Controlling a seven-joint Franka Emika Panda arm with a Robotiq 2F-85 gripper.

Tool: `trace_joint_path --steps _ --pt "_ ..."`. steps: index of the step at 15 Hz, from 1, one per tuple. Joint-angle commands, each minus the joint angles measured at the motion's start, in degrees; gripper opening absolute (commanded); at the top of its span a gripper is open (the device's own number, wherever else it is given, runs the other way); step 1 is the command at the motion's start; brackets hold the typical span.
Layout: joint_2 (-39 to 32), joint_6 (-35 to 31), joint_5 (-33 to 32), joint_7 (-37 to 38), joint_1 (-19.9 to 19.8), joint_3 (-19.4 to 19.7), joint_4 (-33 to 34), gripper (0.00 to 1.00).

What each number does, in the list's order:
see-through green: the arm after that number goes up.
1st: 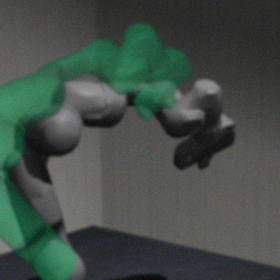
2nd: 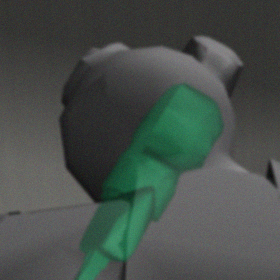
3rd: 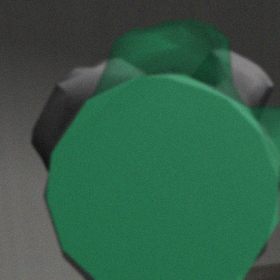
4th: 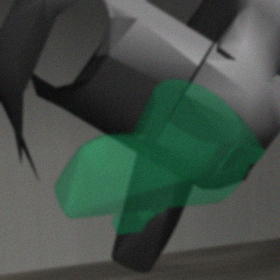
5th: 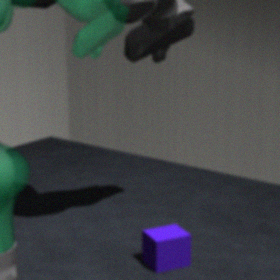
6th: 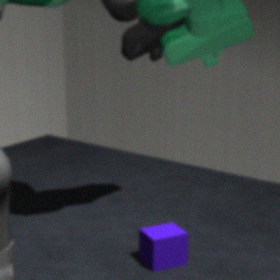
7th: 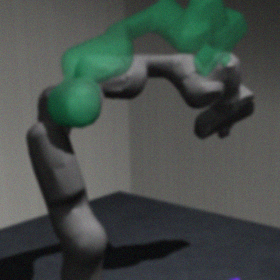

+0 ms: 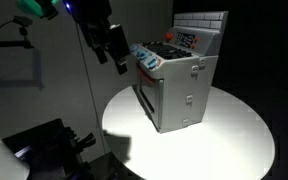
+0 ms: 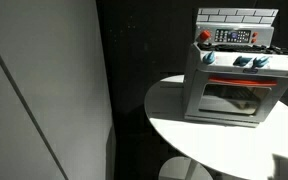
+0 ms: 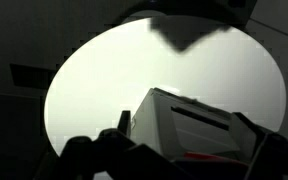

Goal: Press the top right orange button on the stove

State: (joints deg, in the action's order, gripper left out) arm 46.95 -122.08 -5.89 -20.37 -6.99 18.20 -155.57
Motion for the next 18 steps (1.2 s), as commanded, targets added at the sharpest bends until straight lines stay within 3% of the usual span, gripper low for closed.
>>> trace_joint_path --steps 1,7,18 --pt "-0.1 0.1 0.4 -0.3 -0.4 -0.4 0.1 1.0" --pt "-0.5 -0.1 0.8 0.6 -0.2 -1.1 0.3 1.0" --pt "-7.2 -2.0 4.2 9.7 1.2 -6.7 6.9 1.0"
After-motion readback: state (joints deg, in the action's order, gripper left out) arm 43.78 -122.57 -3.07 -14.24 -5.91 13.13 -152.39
